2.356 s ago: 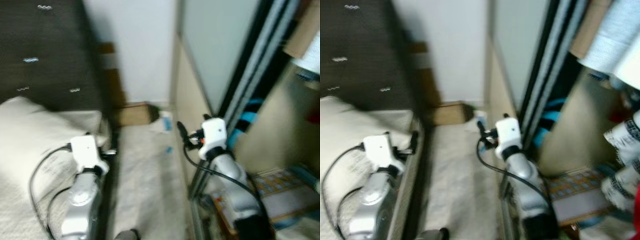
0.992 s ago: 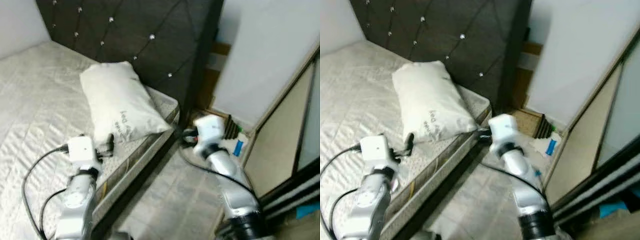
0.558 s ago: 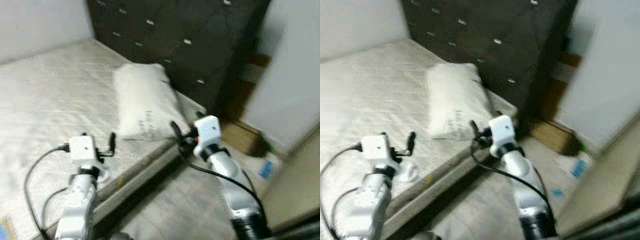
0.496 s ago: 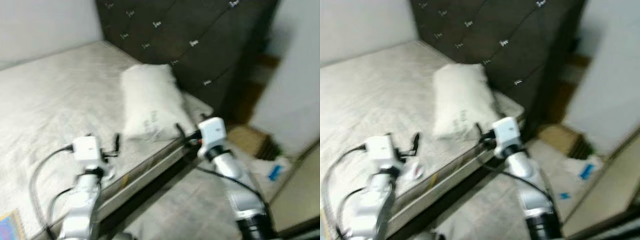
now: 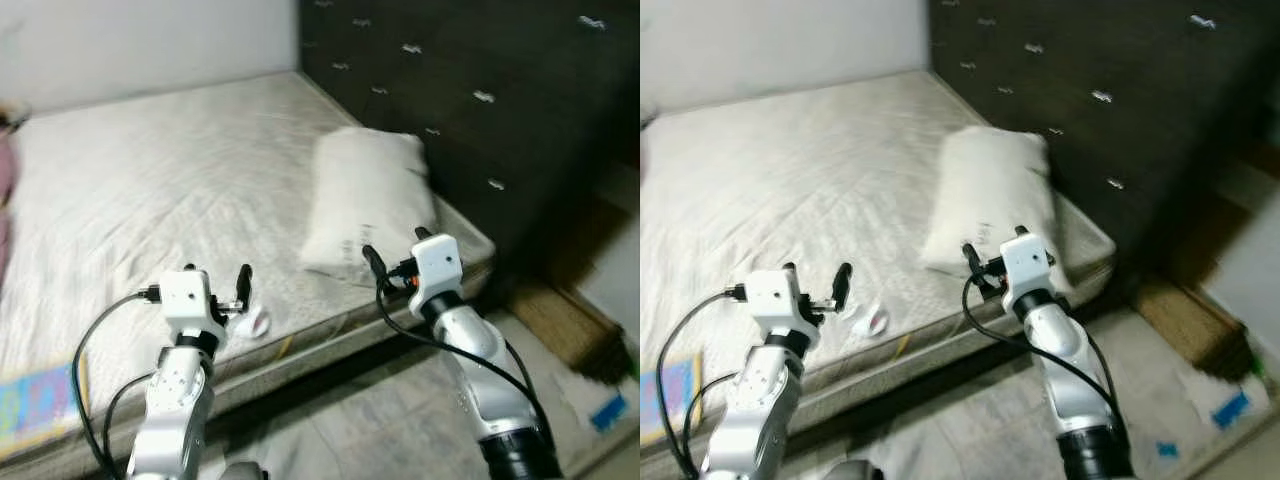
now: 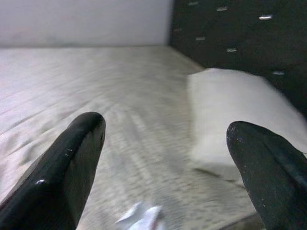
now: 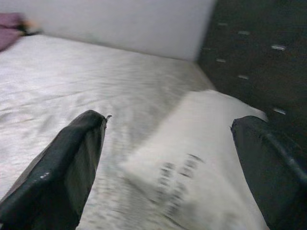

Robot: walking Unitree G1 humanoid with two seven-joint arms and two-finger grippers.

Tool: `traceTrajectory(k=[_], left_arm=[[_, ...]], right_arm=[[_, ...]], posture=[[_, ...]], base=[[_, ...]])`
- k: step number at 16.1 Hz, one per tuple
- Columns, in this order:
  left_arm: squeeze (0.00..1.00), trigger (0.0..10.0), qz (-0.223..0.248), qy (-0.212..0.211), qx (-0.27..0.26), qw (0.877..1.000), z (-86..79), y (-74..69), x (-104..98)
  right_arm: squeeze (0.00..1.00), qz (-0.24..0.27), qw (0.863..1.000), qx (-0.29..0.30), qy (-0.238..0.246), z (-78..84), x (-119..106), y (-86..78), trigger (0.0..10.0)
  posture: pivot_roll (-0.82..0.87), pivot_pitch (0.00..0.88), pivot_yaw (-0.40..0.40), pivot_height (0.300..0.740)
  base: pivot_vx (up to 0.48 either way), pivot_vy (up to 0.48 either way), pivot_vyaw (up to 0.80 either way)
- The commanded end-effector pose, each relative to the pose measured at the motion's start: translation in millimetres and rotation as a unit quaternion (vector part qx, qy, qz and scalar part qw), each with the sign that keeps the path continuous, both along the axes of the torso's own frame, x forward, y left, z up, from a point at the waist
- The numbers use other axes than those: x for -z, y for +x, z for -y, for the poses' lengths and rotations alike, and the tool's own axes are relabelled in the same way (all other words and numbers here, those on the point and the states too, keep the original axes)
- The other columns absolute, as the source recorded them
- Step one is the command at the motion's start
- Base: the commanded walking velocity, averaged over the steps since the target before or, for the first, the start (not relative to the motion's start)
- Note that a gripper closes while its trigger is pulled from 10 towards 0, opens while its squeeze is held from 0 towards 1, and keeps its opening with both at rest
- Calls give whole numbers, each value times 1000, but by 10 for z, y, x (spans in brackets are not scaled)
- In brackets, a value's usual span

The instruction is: Clean up the room

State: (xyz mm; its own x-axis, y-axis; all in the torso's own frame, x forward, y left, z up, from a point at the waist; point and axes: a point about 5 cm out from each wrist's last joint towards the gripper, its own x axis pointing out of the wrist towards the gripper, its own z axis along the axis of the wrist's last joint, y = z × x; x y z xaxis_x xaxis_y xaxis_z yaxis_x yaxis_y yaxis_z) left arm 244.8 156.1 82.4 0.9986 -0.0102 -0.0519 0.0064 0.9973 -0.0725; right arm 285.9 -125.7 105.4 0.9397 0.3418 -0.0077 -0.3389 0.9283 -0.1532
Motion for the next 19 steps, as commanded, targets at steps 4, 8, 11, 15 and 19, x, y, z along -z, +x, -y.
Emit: traceTrajectory(k=[4,8,11,15,19], left_arm=[[0,10000,4,5,-9,1000,-42,19,-21],[0,10000,4,4,-8,1000,-40,31,-21],[0,10000,5,2,-8,1000,-37,34,-23],[0,10000,16,1,3,1000,-19,40,-51],[0,10000,16,-1,5,1000,-15,33,-50]], right_arm=[[0,11,1000,-10,3,-62,-53,9,10000],[0,11,1000,-10,3,-64,-57,17,10000],[0,12,1000,-8,16,-62,-66,16,10000],[0,14,1000,-7,15,-63,-75,25,10000],[0,14,1000,-10,14,-71,-68,24,10000]], posture=[[-17,0,-37,740],[-18,0,-39,740],[-18,0,-40,740],[-18,0,-39,740],[-15,0,-41,740]], base=[[0,0,800],[0,0,800],[0,0,458],[0,0,0],[0,0,0]])
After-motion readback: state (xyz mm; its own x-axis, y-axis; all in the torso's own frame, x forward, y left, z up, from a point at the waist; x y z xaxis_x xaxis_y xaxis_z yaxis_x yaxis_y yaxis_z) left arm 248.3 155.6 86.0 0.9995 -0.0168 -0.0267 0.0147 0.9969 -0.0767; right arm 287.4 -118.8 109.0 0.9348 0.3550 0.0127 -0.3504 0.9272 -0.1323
